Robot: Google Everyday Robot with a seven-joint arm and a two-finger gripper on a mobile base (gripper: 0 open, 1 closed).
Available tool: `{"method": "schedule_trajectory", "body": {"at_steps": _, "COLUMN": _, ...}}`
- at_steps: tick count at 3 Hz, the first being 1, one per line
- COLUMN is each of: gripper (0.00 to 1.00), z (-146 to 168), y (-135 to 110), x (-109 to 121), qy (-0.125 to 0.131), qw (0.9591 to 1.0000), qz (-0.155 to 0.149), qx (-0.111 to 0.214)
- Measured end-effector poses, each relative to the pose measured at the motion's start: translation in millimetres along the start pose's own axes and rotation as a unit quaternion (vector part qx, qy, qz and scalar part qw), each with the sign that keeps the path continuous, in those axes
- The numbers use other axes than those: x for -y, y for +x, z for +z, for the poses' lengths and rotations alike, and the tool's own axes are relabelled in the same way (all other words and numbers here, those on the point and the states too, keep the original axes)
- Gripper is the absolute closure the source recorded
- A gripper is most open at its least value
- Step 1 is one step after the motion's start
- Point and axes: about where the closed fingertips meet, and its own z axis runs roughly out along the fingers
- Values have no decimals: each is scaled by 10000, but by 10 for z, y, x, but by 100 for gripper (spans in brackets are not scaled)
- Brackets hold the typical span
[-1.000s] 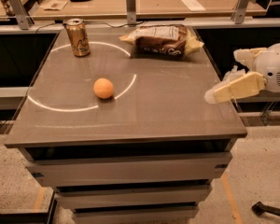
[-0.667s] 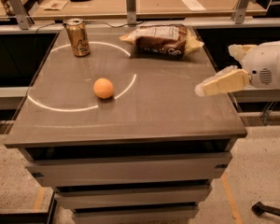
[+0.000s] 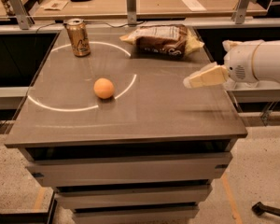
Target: Move brown chip bag near orange can
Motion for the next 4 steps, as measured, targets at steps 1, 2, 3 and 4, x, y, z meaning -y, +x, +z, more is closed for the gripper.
{"method": "schedule_trajectory", "body": {"at_steps": 1, "gripper": 0, "z": 279, "y": 13, "x": 224, "qy": 102, "qw": 9996, "qz": 277, "qx": 27}}
{"method": "schedule_trajectory", "body": {"at_steps": 2, "gripper": 0, "z": 515, "y": -104, "x": 407, "qy": 109, "qw": 9985, "qz": 466, "qx": 262}}
{"method": "schedule_trajectory", "body": {"at_steps": 3, "gripper": 0, "z": 737, "y": -187, "x": 552, "qy": -6, "qw": 9977, "qz": 513, "qx": 450}}
{"method": "schedule_trajectory", "body": {"at_steps": 4, "gripper": 0, "z": 972, "y": -287, "x": 609, "qy": -221, "qw": 9974, "qz": 416, "qx": 554}}
